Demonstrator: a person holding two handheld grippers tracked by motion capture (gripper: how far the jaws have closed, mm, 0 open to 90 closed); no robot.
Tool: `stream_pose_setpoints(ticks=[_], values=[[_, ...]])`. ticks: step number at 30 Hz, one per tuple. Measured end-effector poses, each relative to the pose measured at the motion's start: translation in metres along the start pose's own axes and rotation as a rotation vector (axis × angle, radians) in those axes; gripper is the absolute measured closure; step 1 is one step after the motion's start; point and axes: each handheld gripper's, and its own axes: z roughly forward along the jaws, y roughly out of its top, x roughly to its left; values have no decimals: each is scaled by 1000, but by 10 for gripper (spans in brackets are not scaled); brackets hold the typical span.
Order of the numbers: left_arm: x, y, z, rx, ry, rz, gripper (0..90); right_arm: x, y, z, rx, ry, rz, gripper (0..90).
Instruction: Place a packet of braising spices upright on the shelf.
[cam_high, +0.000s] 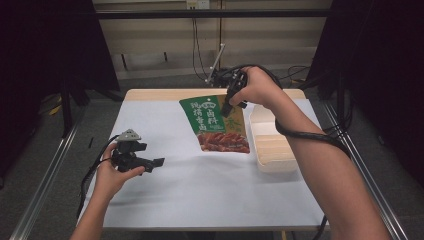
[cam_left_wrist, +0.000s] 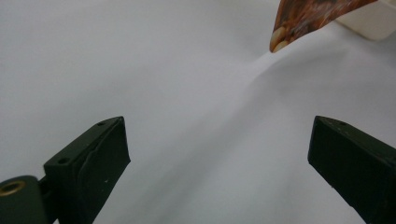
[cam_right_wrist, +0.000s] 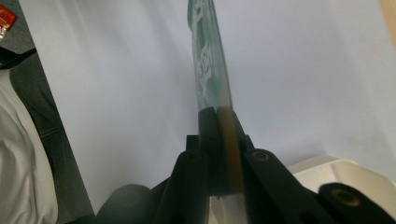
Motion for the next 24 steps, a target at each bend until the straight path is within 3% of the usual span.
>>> stream_pose_setpoints(ticks=[10,11,12,13,24], values=[[3,-8,-4,-10,0,-5,49,-9,6,-2,0,7,-10,900],[3,-9,-4,-8,-5,-4,49,-9,7,-3,4,11,6,900],[3,-9,-4,-12,-3,-7,49,-12,7,-4,2,10,-11,900],[3,-10,-4,-12,-7,-6,49,-12,8,-5,8,11,6,900],[3,-14,-3,6,-10,-1,49,-25,12,-14,2,3,-1,900]])
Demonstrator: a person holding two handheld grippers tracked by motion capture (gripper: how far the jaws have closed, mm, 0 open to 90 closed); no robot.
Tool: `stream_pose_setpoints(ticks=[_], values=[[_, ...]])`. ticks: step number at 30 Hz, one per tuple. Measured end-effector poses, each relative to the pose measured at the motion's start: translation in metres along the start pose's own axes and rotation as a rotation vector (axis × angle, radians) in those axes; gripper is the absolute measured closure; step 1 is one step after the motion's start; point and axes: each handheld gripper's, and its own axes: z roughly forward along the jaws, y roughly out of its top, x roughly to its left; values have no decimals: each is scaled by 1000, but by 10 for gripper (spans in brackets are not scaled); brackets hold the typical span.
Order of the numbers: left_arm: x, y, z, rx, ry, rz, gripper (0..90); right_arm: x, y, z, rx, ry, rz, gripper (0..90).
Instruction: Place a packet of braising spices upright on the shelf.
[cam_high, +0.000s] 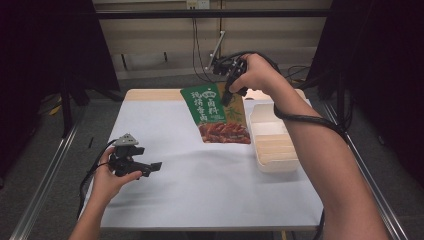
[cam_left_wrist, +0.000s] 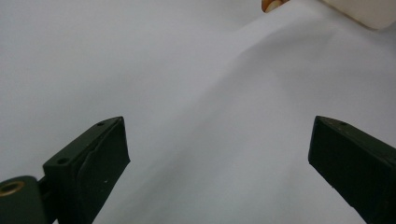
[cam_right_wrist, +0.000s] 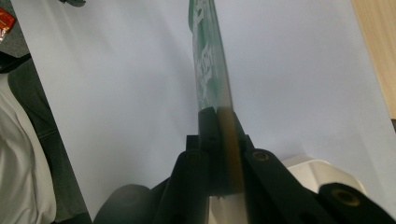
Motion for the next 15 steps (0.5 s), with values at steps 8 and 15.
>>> stream_pose_setpoints(ticks=[8,15], values=[[1,-1,1,7,-10,-3,49,-10,3,-9,-7,-2,10,900],[2,-2,2,15,-11,-4,49,-21,-2,-16,-20,-7,18,900]])
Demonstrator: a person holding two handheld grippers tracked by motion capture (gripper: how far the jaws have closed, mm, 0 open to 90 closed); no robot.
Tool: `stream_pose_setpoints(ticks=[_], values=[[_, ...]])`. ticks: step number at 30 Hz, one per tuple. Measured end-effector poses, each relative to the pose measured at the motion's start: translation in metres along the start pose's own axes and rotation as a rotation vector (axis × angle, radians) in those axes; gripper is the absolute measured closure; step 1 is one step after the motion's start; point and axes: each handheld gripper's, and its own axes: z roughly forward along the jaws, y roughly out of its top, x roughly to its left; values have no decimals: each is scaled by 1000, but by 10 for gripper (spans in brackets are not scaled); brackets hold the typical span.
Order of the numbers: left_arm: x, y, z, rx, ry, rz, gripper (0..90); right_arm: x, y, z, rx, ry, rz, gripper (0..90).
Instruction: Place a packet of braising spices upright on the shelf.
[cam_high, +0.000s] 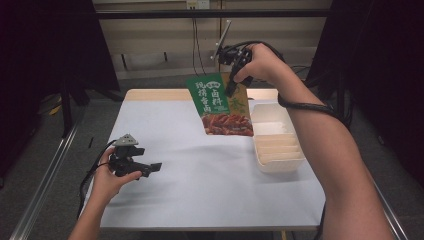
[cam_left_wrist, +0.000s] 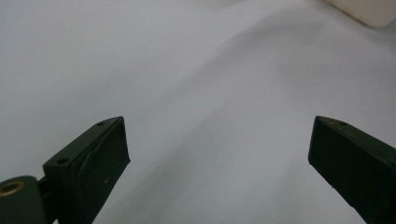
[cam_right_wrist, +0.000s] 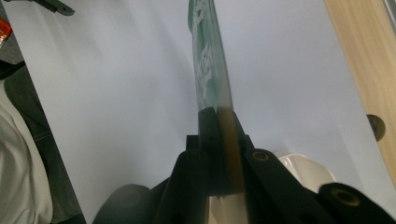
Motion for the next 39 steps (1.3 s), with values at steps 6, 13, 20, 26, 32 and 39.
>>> stream_pose_setpoints(ticks=[6,13,20,26,32,39], values=[[1,0,2,4,-7,0,49,-8,-4,-6,11,-4,21,900],[2,0,1,3,-4,0,49,-18,-8,-13,0,-13,34,900],[1,-1,3,10,-7,1,49,-26,-15,-20,-3,-19,58,900],[2,-1,4,9,-10,0,49,-34,-23,-24,-11,-25,77,900],[1,-2,5,14,-7,3,47,-42,-32,-29,-12,-34,101,900],[1,-2,7,13,-12,4,45,-50,-45,-30,-5,-43,127,900]])
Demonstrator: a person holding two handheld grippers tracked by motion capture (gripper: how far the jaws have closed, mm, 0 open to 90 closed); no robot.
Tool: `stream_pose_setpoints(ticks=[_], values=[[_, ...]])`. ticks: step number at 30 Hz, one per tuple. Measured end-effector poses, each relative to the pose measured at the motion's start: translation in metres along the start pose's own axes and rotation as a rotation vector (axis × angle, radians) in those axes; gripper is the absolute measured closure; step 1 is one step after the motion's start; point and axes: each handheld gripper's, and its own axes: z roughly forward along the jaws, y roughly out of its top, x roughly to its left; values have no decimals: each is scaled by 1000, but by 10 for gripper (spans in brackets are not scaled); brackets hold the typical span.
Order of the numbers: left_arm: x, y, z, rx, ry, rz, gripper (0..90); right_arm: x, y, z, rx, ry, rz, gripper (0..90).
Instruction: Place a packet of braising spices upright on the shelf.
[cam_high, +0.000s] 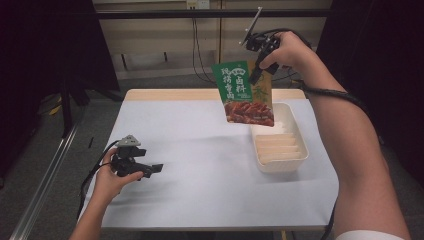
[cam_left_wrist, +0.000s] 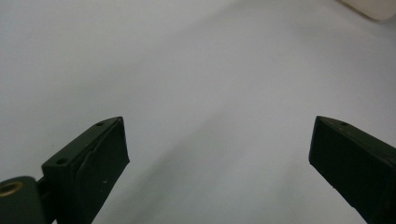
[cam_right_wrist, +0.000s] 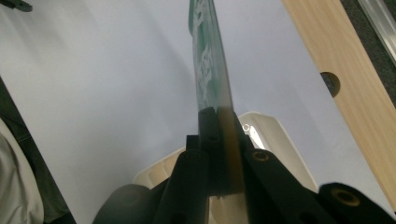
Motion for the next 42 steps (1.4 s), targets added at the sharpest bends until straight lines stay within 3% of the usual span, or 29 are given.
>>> stream_pose_setpoints(ticks=[24,42], values=[[-1,0,2,-8,-5,-10,45,-21,-35,-12,1,-16,60,900],[-3,-1,5,2,6,-7,45,-33,-54,-10,10,-26,87,900]])
